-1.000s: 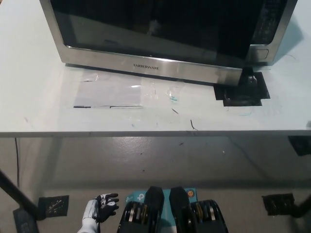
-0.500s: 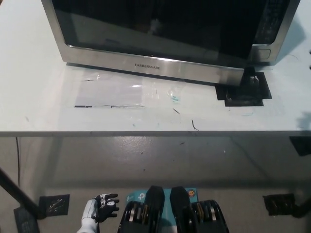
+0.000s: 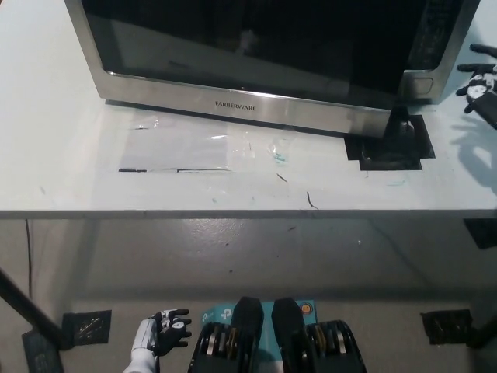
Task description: A microwave is kept infront of the robot with its door slightly ajar. The robot uses its right hand to push the door towards the left to open it.
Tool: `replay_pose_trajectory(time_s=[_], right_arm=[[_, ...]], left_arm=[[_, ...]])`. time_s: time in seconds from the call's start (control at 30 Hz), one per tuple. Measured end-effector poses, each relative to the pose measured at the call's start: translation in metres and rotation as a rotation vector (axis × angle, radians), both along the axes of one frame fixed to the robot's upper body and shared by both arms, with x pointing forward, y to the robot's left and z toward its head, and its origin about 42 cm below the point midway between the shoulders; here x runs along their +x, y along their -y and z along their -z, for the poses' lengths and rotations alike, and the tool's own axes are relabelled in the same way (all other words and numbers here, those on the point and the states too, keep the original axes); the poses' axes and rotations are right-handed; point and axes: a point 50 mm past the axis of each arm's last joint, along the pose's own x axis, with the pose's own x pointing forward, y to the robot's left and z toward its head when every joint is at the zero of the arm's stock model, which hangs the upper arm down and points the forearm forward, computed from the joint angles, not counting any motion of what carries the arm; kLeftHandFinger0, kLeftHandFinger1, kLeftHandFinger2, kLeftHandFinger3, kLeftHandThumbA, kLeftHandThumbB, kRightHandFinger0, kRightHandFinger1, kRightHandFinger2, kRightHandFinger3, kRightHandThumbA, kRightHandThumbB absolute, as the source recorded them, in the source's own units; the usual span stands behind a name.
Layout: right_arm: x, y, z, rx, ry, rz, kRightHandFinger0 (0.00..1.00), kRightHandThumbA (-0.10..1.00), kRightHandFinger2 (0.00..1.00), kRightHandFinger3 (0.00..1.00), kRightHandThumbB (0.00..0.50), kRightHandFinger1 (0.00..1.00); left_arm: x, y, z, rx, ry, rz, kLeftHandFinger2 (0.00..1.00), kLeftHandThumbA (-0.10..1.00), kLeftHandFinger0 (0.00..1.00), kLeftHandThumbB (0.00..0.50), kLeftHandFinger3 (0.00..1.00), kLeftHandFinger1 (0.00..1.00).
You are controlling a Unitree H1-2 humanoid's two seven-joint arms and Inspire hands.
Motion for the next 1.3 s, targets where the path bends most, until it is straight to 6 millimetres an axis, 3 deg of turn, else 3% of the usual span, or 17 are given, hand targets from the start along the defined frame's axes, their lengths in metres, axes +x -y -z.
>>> replay_pose_trajectory(time_s=[0.07, 0.1, 0.27, 0.4, 0.5, 0.7, 0.8, 0.9, 0.97, 1.03, 1.13, 1.17, 1.23, 1.3], right_arm=[[0.009, 0.000, 0.006, -0.005, -0.028, 0.008, 0.21, 0.16, 0.46, 0.62, 0.193, 0.35], [0.014, 0.000, 0.012, -0.008, -0.049, 0.015, 0.19, 0.17, 0.44, 0.61, 0.227, 0.33], [0.030, -0.010, 0.017, -0.011, -0.072, 0.024, 0.19, 0.19, 0.44, 0.60, 0.219, 0.33], [0.040, -0.029, 0.019, -0.024, -0.079, 0.007, 0.18, 0.22, 0.43, 0.61, 0.220, 0.32], [0.045, -0.045, 0.021, -0.038, -0.084, -0.011, 0.17, 0.25, 0.41, 0.58, 0.235, 0.30], [0.047, -0.070, 0.022, -0.059, -0.076, -0.035, 0.12, 0.20, 0.36, 0.53, 0.218, 0.25], [0.046, -0.082, 0.023, -0.064, -0.074, -0.056, 0.16, 0.26, 0.40, 0.56, 0.216, 0.29], [0.045, -0.092, 0.021, -0.096, -0.062, -0.079, 0.13, 0.26, 0.41, 0.58, 0.220, 0.28], [0.043, -0.099, 0.017, -0.108, -0.039, -0.095, 0.16, 0.33, 0.44, 0.59, 0.246, 0.31], [0.038, -0.103, 0.011, -0.123, -0.007, -0.107, 0.15, 0.35, 0.44, 0.59, 0.245, 0.29], [0.025, -0.106, 0.011, -0.133, 0.018, -0.118, 0.16, 0.35, 0.43, 0.62, 0.256, 0.28], [0.020, -0.107, 0.012, -0.131, 0.023, -0.122, 0.16, 0.30, 0.42, 0.61, 0.237, 0.28], [0.011, -0.109, 0.015, -0.120, 0.032, -0.132, 0.13, 0.31, 0.40, 0.58, 0.230, 0.24], [-0.002, -0.113, 0.019, -0.105, 0.045, -0.142, 0.15, 0.30, 0.40, 0.58, 0.202, 0.25]], left_arm=[[0.000, 0.001, 0.000, 0.002, 0.002, 0.004, 0.55, 0.09, 0.59, 0.082, 0.55, 0.51], [0.001, 0.001, -0.001, 0.002, 0.002, 0.004, 0.54, 0.11, 0.59, 0.082, 0.53, 0.50], [0.002, 0.001, -0.001, 0.004, 0.004, 0.006, 0.58, 0.06, 0.64, 0.067, 0.55, 0.54], [0.002, 0.001, -0.002, 0.002, 0.009, 0.005, 0.54, 0.07, 0.57, 0.070, 0.54, 0.48], [0.003, 0.001, -0.004, 0.003, 0.014, 0.007, 0.57, 0.07, 0.61, 0.054, 0.56, 0.52], [0.004, 0.000, -0.006, 0.003, 0.025, 0.008, 0.52, 0.06, 0.59, 0.070, 0.52, 0.49], [0.004, 0.000, -0.006, 0.003, 0.024, 0.009, 0.52, 0.06, 0.57, 0.079, 0.52, 0.48], [0.004, 0.001, -0.005, 0.002, 0.023, 0.011, 0.53, 0.09, 0.58, 0.083, 0.52, 0.49], [0.004, 0.000, -0.005, 0.004, 0.022, 0.014, 0.58, 0.13, 0.61, 0.070, 0.55, 0.53], [0.004, 0.000, -0.005, 0.008, 0.021, 0.016, 0.59, 0.13, 0.61, 0.048, 0.56, 0.53], [0.004, -0.001, -0.005, 0.010, 0.022, 0.020, 0.58, 0.13, 0.60, 0.067, 0.56, 0.53], [0.004, -0.001, -0.005, 0.011, 0.021, 0.019, 0.57, 0.06, 0.61, 0.067, 0.55, 0.53], [0.005, -0.001, -0.006, 0.008, 0.022, 0.016, 0.51, 0.11, 0.56, 0.092, 0.52, 0.48], [0.006, -0.001, -0.006, 0.010, 0.021, 0.016, 0.52, 0.05, 0.59, 0.084, 0.53, 0.50]])
